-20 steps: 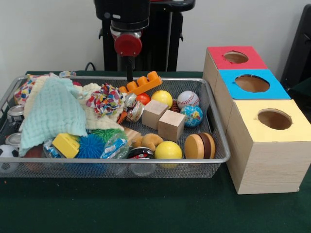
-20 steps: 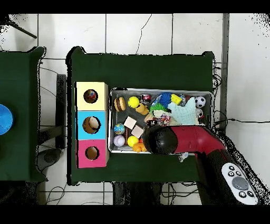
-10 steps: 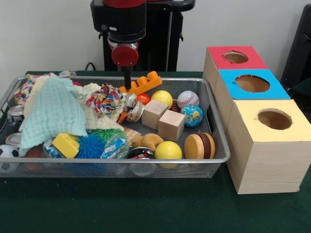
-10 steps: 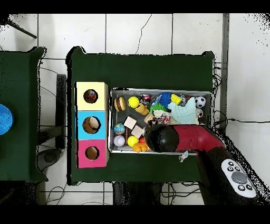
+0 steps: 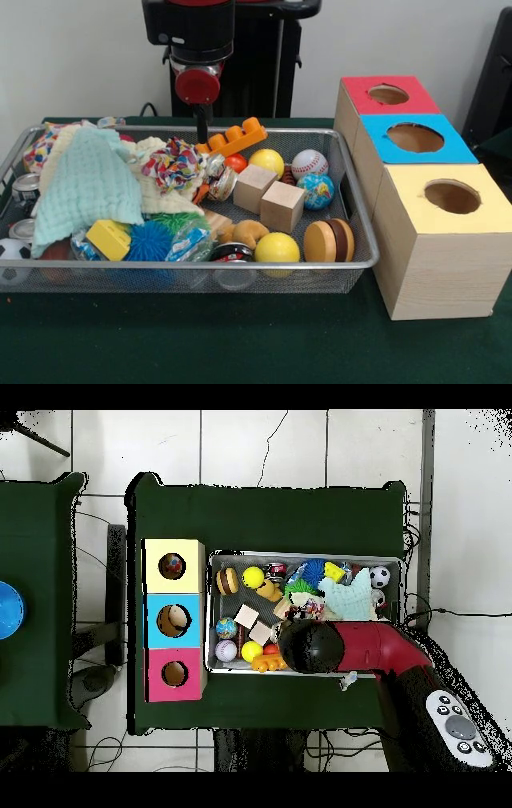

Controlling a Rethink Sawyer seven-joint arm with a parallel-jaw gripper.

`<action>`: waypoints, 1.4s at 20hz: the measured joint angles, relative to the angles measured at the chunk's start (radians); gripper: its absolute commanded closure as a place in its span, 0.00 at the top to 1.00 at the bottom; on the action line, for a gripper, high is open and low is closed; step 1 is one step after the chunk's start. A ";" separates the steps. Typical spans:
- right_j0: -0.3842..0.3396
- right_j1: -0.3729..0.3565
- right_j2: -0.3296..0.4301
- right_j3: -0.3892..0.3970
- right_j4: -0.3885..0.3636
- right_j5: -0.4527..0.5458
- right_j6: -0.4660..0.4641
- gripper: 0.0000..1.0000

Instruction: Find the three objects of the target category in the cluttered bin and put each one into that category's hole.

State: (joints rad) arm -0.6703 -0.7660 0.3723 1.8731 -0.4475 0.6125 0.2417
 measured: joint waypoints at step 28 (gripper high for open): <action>0.038 -0.009 -0.028 -0.154 0.042 0.092 0.000 1.00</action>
State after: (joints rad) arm -0.6323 -0.7754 0.3447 1.7190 -0.4053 0.7045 0.2417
